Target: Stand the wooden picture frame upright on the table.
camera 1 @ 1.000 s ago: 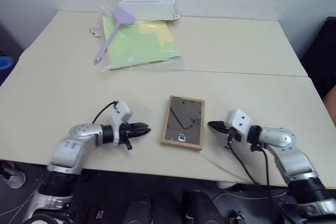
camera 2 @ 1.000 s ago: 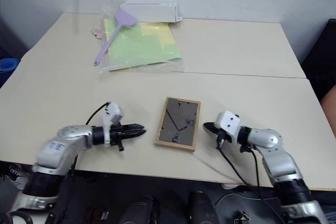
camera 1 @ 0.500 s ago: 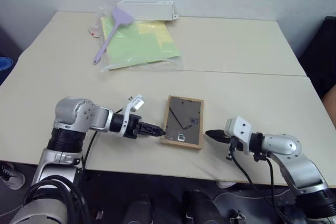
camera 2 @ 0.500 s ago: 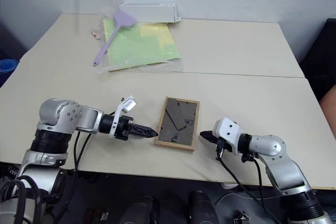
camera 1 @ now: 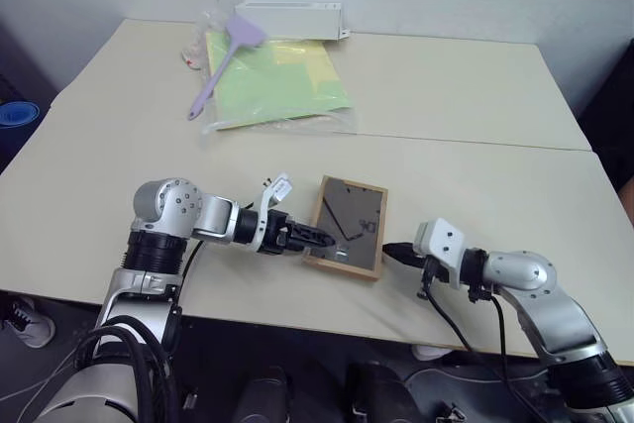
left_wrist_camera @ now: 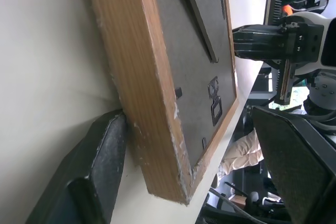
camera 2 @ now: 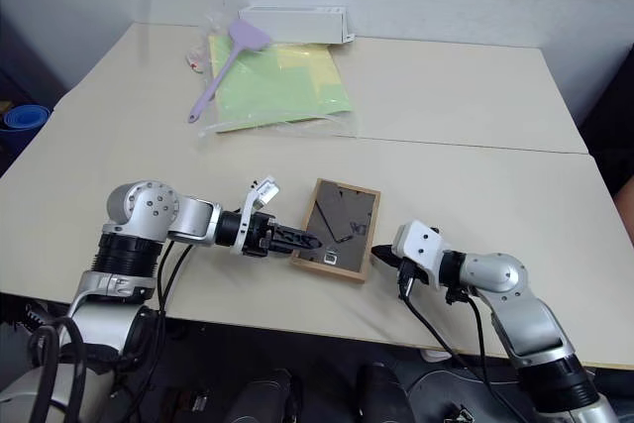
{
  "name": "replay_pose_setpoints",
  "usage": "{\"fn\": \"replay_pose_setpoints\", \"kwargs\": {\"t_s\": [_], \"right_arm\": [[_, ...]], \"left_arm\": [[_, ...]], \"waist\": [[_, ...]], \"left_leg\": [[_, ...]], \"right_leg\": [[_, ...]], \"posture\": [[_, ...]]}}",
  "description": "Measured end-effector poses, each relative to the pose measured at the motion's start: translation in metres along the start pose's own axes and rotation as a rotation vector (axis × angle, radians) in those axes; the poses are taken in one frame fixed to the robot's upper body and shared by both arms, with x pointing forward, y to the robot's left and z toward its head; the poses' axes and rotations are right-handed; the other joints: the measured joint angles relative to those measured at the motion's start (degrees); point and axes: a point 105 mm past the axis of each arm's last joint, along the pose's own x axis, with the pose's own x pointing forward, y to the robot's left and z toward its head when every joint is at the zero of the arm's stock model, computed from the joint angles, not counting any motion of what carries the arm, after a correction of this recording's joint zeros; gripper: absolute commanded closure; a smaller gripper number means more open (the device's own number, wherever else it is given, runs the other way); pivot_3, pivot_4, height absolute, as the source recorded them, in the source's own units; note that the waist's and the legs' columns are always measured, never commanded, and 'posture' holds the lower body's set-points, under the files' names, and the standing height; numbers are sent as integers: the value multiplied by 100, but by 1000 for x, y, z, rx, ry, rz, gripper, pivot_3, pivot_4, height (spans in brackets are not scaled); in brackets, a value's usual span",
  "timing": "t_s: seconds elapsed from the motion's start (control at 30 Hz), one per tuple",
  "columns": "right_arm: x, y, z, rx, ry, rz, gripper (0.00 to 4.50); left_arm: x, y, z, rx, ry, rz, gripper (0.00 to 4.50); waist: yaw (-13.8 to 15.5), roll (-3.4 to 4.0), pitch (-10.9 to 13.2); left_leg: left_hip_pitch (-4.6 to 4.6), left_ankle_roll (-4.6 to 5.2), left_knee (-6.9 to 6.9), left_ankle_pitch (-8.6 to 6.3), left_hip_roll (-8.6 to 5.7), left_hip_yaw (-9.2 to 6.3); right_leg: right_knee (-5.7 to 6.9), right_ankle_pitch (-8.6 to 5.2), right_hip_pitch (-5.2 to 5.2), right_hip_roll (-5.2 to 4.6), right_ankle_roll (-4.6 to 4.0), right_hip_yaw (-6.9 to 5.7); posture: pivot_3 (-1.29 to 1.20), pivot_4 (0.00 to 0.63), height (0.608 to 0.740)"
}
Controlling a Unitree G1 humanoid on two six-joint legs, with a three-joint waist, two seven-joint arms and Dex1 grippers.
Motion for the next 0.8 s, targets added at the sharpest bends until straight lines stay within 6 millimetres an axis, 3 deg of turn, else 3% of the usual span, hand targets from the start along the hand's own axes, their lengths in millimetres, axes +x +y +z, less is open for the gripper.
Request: {"fn": "replay_pose_setpoints", "kwargs": {"t_s": [0.27, 0.37, 0.43, 0.5, 0.63, 0.8], "right_arm": [[2, 1, -2, 26, 10, -12, 4500], [0, 2, 2, 37, -14, -9, 4333], [-5, 1, 7, 81, -54, -1, 3947], [-13, -2, 23, 117, -155, 14, 3262], [-23, -12, 61, 212, -331, 55, 1958], [-15, -14, 78, 290, -346, 123, 224]], "left_arm": [[10, -5, -3, -45, -3, -61, 3004], [6, -4, -6, -63, -31, -93, 3214], [4, -2, -8, -60, -62, -99, 3214], [0, 1, -9, -13, -144, -110, 3214], [-18, 7, -6, 287, -303, -60, 3214], [-20, 8, -8, 481, -317, -62, 3214]], "waist": [[-11, -1, 1], [-37, -1, 1], [-64, -1, 1], [-116, -1, 1], [-192, -3, 2], [-137, -4, 2]], "left_leg": [[-6, -2, 0, 1, 3, -1], [-3, -5, 0, 2, 4, 0], [-3, -7, -1, 3, 6, -1], [-3, -10, -1, 5, 8, -1], [12, -25, -6, 12, 14, 2], [4, -18, -7, 9, 13, 1]], "right_leg": [[-5, 0, -2, 3, 1, -3], [-4, 0, -2, 5, 1, -2], [-2, 0, -3, 6, 1, -3], [-2, 0, -3, 6, 0, -3], [-14, -2, -2, 11, -4, 0], [-21, -3, -4, 7, -5, 1]], "posture": [[0, 150, 740], [0, 150, 740], [0, 150, 740], [0, 150, 740], [0, 150, 740], [0, 150, 740]]}}
